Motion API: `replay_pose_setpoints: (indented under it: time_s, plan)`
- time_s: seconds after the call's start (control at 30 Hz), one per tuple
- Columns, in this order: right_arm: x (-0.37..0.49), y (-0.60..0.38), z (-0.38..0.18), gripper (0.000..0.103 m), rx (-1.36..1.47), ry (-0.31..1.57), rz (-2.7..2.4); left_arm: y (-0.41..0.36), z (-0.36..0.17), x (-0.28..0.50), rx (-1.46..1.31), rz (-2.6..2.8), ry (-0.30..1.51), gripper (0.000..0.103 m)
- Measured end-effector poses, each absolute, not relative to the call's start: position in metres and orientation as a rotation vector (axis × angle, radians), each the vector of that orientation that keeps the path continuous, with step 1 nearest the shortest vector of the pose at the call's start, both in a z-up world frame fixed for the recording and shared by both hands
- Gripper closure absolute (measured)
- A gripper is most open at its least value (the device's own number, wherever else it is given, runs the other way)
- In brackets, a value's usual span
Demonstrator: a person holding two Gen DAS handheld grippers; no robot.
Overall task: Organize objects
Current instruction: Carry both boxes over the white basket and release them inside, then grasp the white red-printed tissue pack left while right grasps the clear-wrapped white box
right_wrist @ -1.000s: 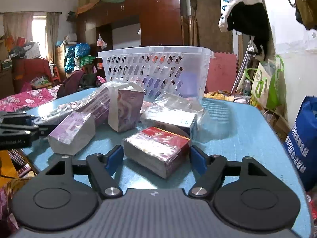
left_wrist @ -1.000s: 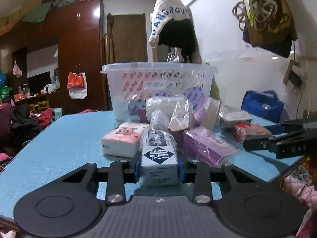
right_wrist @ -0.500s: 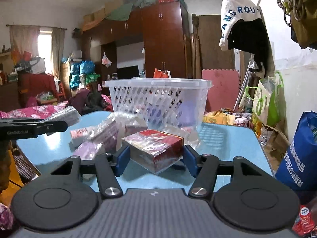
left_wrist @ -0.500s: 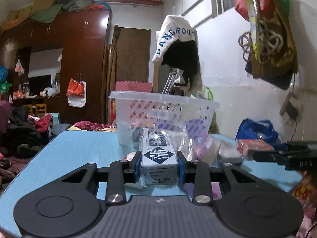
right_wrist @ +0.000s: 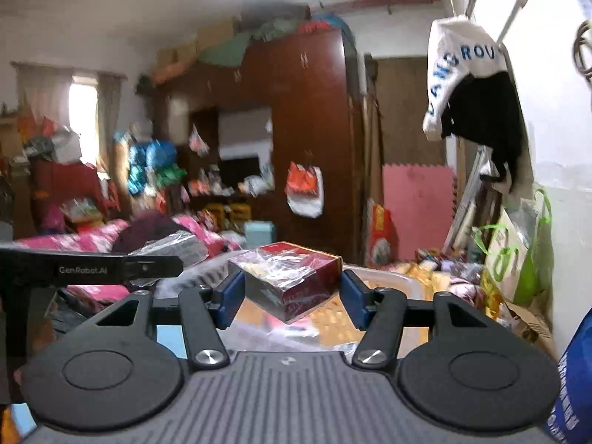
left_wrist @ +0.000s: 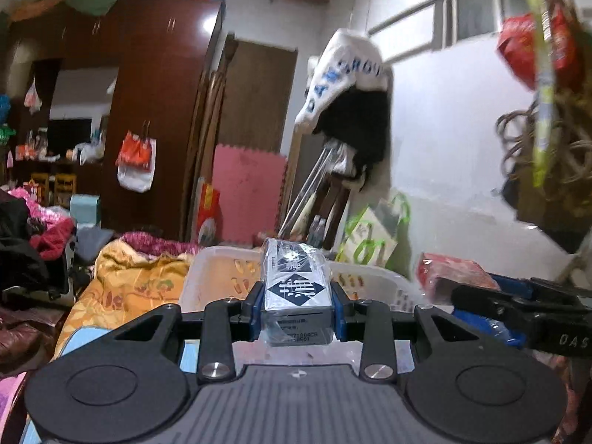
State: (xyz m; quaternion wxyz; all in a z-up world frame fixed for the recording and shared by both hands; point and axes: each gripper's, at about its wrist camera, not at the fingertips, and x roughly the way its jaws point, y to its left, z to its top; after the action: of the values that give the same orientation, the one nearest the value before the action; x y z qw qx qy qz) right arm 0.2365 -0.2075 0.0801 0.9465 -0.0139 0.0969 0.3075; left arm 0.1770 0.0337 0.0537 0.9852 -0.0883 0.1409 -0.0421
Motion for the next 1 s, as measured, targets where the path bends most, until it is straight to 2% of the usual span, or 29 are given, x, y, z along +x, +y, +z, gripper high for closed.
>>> replay_pose_setpoints:
  time_s: [0.1,0.13,0.17,0.2,0.27,0.33,0.37,0.5,0.7,1.0]
  plan:
    - [0.261,-0.198,0.075,0.043,-0.038,0.256,0.631,0.035,0.048,0.207,-0.193,-0.081,0.343,0.062]
    - [0.266,-0.195,0.073,0.041,-0.043,0.267,0.634,0.034,0.046,0.215,-0.183,-0.072,0.354,0.057]
    - [0.270,-0.194,0.070,0.038,-0.048,0.274,0.629,0.032,0.044,0.221,-0.153,-0.068,0.381,0.041]
    - [0.272,-0.195,0.068,0.030,-0.048,0.287,0.618,0.030,0.042,0.226,-0.127,-0.058,0.422,0.035]
    - [0.264,-0.205,0.063,0.020,-0.030,0.282,0.625,0.031,0.039,0.216,-0.101,-0.051,0.420,0.034]
    - [0.247,-0.224,0.059,0.001,0.009,0.269,0.657,0.034,0.042,0.193,-0.091,-0.066,0.363,0.032]
    - [0.240,-0.230,0.059,0.000,0.024,0.265,0.667,0.037,0.043,0.182,-0.096,-0.073,0.347,0.026]
    - [0.202,-0.258,0.030,0.000,0.034,0.284,0.684,0.047,0.028,0.122,-0.077,-0.049,0.328,0.018]
    - [0.177,-0.271,-0.027,0.000,0.040,0.404,0.698,0.065,-0.030,0.053,-0.074,-0.038,0.395,0.017]
    - [0.187,-0.246,-0.039,0.000,-0.084,0.488,0.626,0.054,-0.051,0.053,-0.003,-0.085,0.472,0.017]
